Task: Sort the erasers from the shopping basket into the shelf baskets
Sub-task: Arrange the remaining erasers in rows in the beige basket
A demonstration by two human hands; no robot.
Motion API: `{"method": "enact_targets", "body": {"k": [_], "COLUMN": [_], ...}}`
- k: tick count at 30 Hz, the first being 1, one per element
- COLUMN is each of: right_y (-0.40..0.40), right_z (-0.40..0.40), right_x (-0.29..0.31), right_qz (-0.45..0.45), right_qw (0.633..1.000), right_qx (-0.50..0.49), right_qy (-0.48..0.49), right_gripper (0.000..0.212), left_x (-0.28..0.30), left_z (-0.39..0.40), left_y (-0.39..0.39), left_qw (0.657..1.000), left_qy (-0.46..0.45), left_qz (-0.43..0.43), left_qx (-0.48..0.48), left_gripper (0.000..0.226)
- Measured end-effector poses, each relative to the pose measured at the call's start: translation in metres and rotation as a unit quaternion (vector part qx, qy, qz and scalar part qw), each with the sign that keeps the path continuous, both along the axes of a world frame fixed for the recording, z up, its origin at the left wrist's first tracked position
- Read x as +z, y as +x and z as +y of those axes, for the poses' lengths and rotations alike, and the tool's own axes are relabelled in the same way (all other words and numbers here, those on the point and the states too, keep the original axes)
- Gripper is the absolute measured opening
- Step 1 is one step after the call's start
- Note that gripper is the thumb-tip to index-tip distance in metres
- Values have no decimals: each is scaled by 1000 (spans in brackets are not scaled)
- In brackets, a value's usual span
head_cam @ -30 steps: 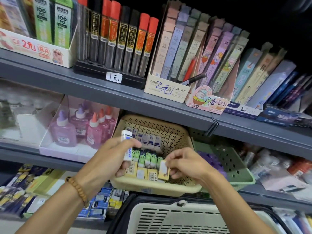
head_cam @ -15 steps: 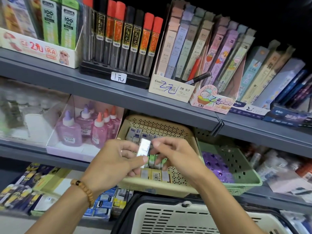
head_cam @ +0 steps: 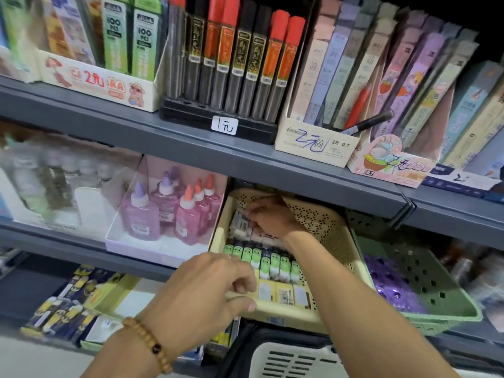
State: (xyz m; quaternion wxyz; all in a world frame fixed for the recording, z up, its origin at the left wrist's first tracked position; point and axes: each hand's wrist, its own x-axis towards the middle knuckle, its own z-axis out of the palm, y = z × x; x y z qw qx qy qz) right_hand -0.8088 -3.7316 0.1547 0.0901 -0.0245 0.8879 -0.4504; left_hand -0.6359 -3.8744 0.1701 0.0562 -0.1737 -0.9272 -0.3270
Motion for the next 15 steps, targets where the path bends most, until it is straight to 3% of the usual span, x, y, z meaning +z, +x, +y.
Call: {"method": "enact_targets", "body": {"k": [3, 6, 12, 15], "right_y": [2, 11, 9, 19], "right_z": [9, 16, -1, 3], "right_x": [-4, -9, -8, -2], "right_qz": [54, 34, 90, 89], "right_qw": [993, 990, 979, 987], "right_qx": [39, 91, 90, 63], "right_qy": [98, 103, 159, 121], "right_gripper": [45, 54, 46, 29], "left_x": [0, -2, -8, -10], "left_z": [1, 1, 2, 4], "left_y": [-3, -4, 0, 2], "left_qw": [1000, 1000, 1000, 1000], "left_qy": [-6, -6, 7, 14], "left_qz": [-6, -11, -22, -23], "left_qx": [-15, -22, -10, 10], "left_gripper": [19, 16, 13, 17]}}
